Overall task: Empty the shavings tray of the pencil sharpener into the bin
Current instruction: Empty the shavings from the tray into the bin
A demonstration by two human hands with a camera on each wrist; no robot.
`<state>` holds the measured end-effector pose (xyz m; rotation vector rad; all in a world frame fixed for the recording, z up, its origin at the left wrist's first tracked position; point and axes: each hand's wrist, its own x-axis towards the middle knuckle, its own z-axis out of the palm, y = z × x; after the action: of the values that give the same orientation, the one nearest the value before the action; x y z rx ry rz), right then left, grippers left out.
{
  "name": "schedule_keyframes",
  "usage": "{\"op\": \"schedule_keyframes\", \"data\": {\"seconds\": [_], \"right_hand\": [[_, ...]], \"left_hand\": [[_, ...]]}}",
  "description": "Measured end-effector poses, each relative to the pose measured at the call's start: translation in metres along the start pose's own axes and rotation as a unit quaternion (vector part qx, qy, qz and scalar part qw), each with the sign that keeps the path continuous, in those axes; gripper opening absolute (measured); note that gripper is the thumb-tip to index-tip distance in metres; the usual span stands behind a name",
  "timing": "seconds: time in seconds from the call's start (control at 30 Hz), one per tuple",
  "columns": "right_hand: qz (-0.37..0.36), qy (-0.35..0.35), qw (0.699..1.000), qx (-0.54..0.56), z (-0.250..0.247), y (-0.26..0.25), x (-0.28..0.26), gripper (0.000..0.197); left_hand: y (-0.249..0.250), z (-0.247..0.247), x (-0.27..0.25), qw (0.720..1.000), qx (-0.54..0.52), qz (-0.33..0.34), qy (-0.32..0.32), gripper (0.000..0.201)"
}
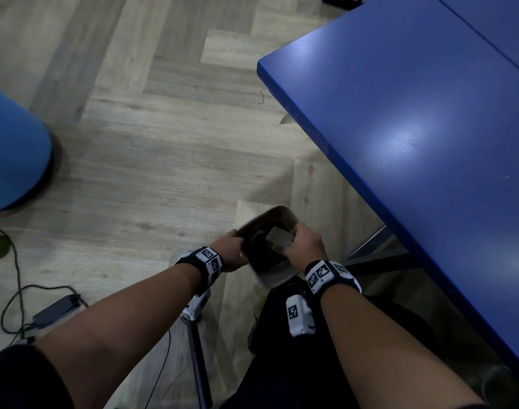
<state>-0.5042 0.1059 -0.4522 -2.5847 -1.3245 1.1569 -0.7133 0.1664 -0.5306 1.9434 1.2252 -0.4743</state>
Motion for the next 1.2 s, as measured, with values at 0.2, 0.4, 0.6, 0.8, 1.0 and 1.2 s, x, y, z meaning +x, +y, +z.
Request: {"op": "schedule_keyframes", "data": {"seconds": [0.2, 0.4, 0.6, 0.8, 1.0, 1.2], "right_hand": [[0.081, -0.035, 0.992, 0.090, -0.008, 0.031, 0.008, 0.047], [-0.001, 0.079, 0.994, 0.073, -0.009, 0.020, 0.000, 0.037], [-0.064, 0.138, 0.988, 0.010, 0.000, 0.011, -0.001, 0.035], [-0.090, 0.139, 0.986, -0.007, 0.003, 0.012, -0.002, 0.040], [-0.082, 0.145, 0.986, -0.001, 0.002, 0.011, -0.002, 0.040], [-0.021, 0.064, 0.996, 0.064, -0.009, 0.004, -0.008, 0.033]], "left_hand": [[0.001, 0.002, -0.001, 1.000, -0.017, 0.001, 0.016, 0.053], [0.003, 0.002, -0.003, 0.999, -0.035, 0.002, 0.037, 0.052], [0.003, -0.003, -0.008, 0.999, -0.036, -0.006, 0.025, 0.057], [0.002, -0.004, -0.010, 0.999, -0.027, -0.028, 0.007, 0.066], [0.004, -0.005, -0.006, 0.999, -0.035, -0.025, 0.000, 0.067], [0.008, -0.016, -0.013, 0.999, -0.048, -0.002, 0.009, 0.068]]}}
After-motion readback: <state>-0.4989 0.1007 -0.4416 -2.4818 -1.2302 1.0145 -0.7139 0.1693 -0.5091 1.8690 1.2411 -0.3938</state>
